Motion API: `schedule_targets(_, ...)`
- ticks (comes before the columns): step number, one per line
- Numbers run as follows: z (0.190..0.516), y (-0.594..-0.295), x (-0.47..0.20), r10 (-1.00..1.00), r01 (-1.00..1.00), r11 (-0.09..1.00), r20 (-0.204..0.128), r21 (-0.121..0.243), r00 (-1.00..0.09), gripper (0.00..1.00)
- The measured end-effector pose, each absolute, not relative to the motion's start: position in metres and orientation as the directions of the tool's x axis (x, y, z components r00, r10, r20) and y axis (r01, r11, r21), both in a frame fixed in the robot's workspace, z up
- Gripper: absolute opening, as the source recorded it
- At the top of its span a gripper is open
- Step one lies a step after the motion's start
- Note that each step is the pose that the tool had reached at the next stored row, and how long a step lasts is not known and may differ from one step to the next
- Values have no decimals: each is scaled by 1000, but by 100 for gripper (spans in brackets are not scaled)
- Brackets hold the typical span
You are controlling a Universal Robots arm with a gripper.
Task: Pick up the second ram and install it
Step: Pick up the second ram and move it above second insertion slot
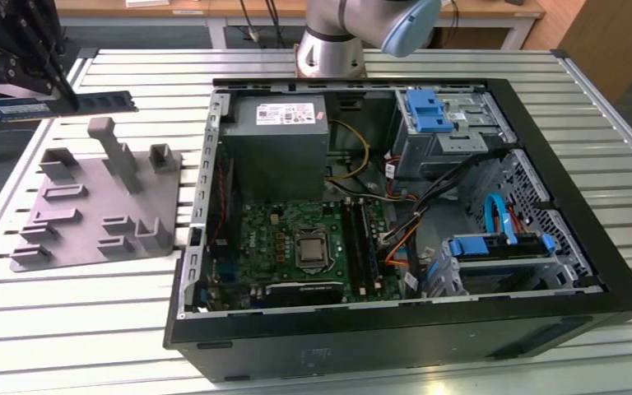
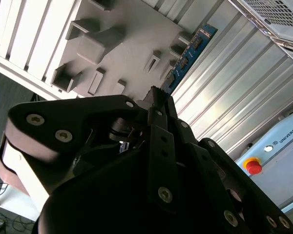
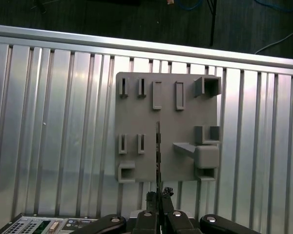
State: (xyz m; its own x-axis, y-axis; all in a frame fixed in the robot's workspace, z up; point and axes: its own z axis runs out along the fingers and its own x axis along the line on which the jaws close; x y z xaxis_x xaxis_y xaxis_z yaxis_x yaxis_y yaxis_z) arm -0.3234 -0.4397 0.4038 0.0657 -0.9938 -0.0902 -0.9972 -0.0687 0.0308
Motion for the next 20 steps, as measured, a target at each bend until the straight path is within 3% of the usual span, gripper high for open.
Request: schedule_targets(20,404,-440,-297,-994,-997,-69,-90,31,66,14)
